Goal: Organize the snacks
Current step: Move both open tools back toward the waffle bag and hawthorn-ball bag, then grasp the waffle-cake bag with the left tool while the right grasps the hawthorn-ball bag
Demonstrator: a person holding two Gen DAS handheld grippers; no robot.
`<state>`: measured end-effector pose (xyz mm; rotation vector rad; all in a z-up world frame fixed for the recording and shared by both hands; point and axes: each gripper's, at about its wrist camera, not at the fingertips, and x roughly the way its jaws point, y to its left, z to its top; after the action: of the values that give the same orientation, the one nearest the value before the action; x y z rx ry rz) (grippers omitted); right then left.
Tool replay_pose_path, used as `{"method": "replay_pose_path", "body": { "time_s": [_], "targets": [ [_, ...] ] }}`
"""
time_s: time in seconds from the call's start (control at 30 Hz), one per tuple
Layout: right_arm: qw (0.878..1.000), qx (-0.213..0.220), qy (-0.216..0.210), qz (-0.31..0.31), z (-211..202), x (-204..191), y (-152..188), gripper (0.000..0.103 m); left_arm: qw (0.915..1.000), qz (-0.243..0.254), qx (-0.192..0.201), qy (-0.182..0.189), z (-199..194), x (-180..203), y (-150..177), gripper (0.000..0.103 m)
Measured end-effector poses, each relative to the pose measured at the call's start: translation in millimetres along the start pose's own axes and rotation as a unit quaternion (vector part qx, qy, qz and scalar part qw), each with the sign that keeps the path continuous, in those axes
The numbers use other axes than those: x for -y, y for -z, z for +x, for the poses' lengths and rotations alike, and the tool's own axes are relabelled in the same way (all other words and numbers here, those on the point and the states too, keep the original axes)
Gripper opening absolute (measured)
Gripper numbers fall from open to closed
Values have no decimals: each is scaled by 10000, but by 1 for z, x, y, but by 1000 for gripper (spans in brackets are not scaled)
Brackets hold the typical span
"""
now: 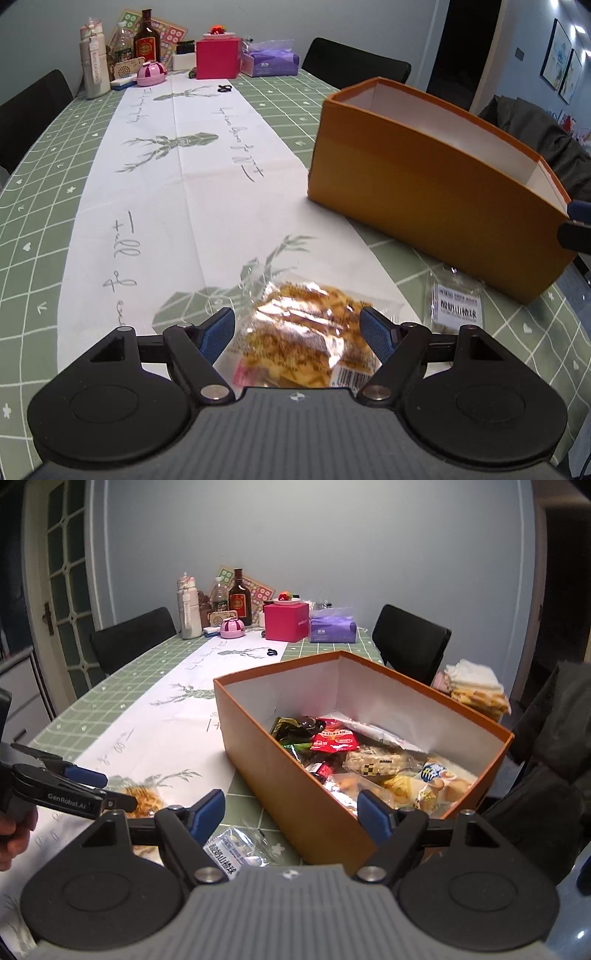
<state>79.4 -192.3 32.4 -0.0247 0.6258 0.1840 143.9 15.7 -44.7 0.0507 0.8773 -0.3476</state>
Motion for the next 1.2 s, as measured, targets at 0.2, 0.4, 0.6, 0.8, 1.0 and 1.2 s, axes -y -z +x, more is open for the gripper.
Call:
{"method": "replay_pose_path", "body": {
  "time_s": [0.2, 0.4, 0.6, 0.8, 1.0, 1.2],
  "targets": [
    [9997, -117, -167, -152, 6, -13, 5, 76, 9998, 193, 37, -95, 4, 6, 7, 97],
    [9987, -434, -276, -47, 20, -20, 17, 77, 9990, 446, 4, -51, 10, 12, 10, 103],
    [9957, -791, -423, 237, 36, -24, 29, 82, 9967, 787, -149, -152, 23, 23, 14, 103],
    [9894, -1107, -386, 851, 56, -20, 38, 90, 9964, 837, -116, -103, 26, 20, 15, 103],
    [9835, -1112, -234, 1411, 71, -26, 41, 91, 9967, 782, -226, -46, 34, 20, 16, 103],
    [9830, -1130, 128, 1442, 88, -42, 41, 91, 9973, 694, -226, -82, 36, 22, 15, 103]
  ]
}}
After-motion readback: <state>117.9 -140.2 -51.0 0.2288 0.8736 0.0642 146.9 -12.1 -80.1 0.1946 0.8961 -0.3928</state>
